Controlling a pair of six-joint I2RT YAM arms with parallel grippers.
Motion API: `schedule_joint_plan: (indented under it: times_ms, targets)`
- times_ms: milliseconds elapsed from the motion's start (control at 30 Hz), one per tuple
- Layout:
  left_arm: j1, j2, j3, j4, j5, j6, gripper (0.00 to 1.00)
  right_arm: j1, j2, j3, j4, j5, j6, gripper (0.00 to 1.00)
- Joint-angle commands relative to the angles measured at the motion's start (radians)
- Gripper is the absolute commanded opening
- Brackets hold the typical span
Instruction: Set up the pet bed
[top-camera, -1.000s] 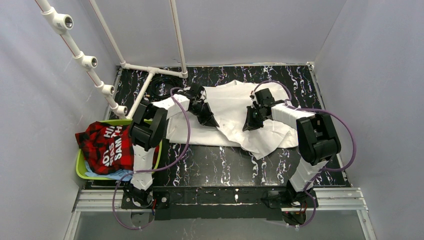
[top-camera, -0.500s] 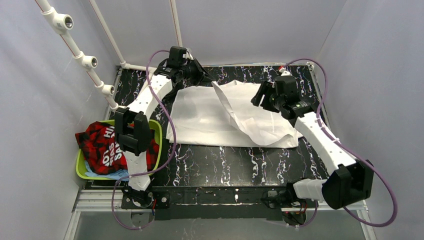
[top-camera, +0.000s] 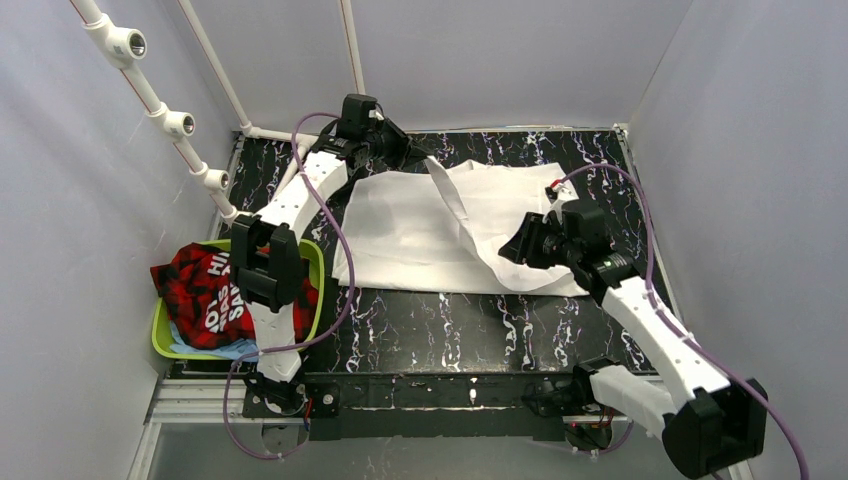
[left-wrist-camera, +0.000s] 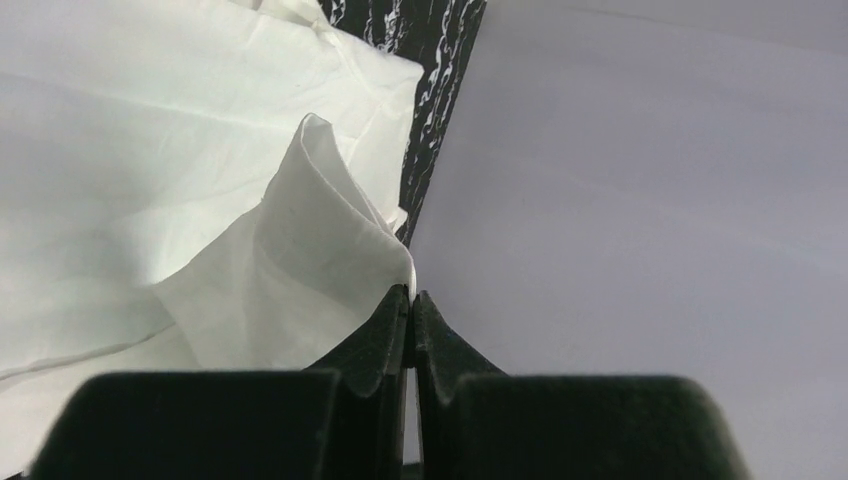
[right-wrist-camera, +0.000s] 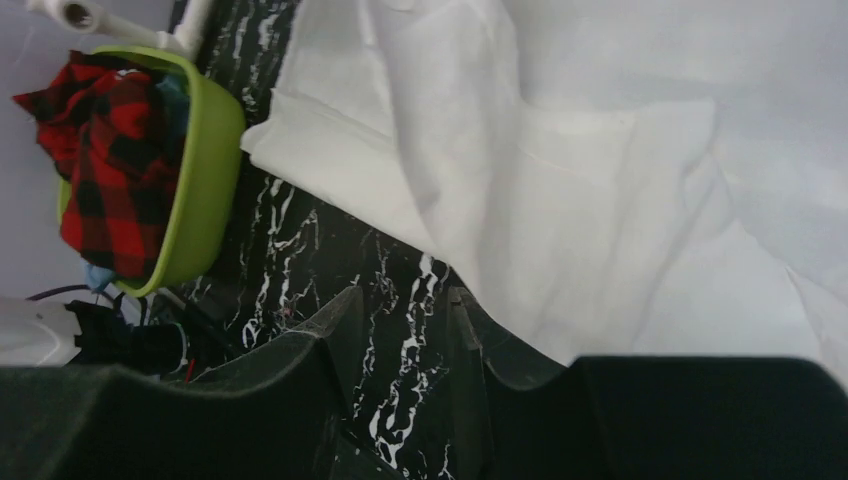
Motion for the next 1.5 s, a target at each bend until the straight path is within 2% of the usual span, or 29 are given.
schedule_joint_plan:
  times_ms: [0,133,267,467,600,633,800,967,1100,1200,1367,1467]
  targets:
    - [-0.050,-0.058,0.090,-0.109,-0.167,-0.112,0.00,0.049,-0.035,0.008,0.137,-0.097,-0.042,0.44]
    - [-0.092,-0.064,0.131,-0.194,-0.342,-0.183,0.00,0.087,-0.035,0.025,0.085,-0.022,-0.131,0.42]
    - [-0.128,-0.009,0.266,-0.297,-0.509,-0.221,0.00,0.123,-0.003,0.009,0.073,0.003,-0.248,0.41]
    - [-0.139,0.077,0.414,-0.377,-0.621,-0.307,0.00,0.160,0.081,0.014,0.068,0.067,-0.311,0.41]
    - [-0.131,0.119,0.475,-0.359,-0.651,-0.290,0.00,0.160,0.164,0.025,0.110,0.214,-0.309,0.42]
    - [-0.130,0.136,0.497,-0.355,-0.643,-0.282,0.00,0.160,0.193,0.029,0.121,0.247,-0.308,0.42]
    - [-0.124,0.183,0.523,-0.339,-0.573,-0.241,0.00,0.154,0.329,0.062,0.136,0.630,-0.239,0.40]
    - [-0.120,0.119,0.412,-0.281,-0.554,-0.149,0.00,0.087,0.428,0.061,0.207,0.767,-0.166,0.39]
    - [-0.111,0.061,0.349,-0.220,-0.529,-0.080,0.00,0.013,0.506,0.062,0.332,0.751,-0.166,0.39]
    - [-0.104,0.064,0.332,-0.153,-0.445,-0.030,0.00,-0.010,0.548,0.080,0.423,0.724,-0.194,0.39]
    - [-0.105,0.127,0.327,0.121,-0.135,0.017,0.00,-0.016,0.572,0.089,0.446,0.723,-0.167,0.38]
    - [-0.109,0.141,0.330,0.238,-0.035,0.021,0.00,-0.016,0.529,0.031,0.494,0.599,-0.157,0.35]
